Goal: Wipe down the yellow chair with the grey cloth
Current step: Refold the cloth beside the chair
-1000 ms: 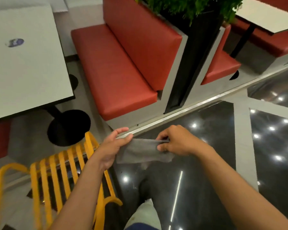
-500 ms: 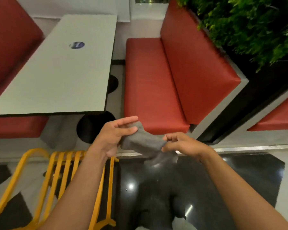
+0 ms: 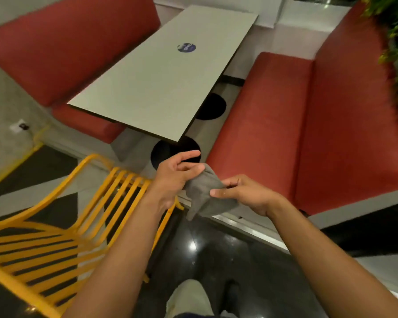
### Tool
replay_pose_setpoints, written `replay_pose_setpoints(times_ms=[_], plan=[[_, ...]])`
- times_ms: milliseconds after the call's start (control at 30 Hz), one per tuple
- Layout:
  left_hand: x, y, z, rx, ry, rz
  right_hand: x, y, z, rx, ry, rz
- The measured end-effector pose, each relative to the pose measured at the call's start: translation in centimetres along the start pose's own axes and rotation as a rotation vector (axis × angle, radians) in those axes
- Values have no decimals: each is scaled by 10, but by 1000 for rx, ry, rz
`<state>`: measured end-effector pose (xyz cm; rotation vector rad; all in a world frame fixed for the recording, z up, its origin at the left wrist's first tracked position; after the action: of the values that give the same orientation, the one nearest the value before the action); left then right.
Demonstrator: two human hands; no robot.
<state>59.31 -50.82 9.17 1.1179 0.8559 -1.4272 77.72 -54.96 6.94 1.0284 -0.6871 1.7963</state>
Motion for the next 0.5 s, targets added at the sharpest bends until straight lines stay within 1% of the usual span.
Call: replay_pose_setpoints(times_ms=[67, 100, 133, 233, 300, 400, 500], plan=[[11, -8, 1, -102, -8, 46, -1, 2, -8, 45, 9, -88], [20, -12, 3, -138, -40, 76, -1, 3, -14, 63, 19, -143], [34, -12, 6, -138, -98, 123, 0, 4, -18, 74, 34, -186], [86, 0, 26, -43, -309, 268, 4, 5, -35, 71, 90, -282], [113, 7, 34, -12, -363, 301, 2, 7, -45, 63, 137, -335], [124, 5, 31, -12, -304, 306, 1, 14, -58, 111, 189, -347], [116, -4, 16, 31, -205, 301, 8, 16, -70, 132, 182, -306]])
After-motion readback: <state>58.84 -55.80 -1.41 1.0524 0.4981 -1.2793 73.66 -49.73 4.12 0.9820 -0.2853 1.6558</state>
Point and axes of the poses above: each hand's wrist, its own z-axis away from the middle knuckle, its own y-axis out of the palm, x = y × z, the point moved 6 cm from there along -z, towards the middle knuckle, and after that the axes turned 2 degrees about y, right-handed, at the moved point
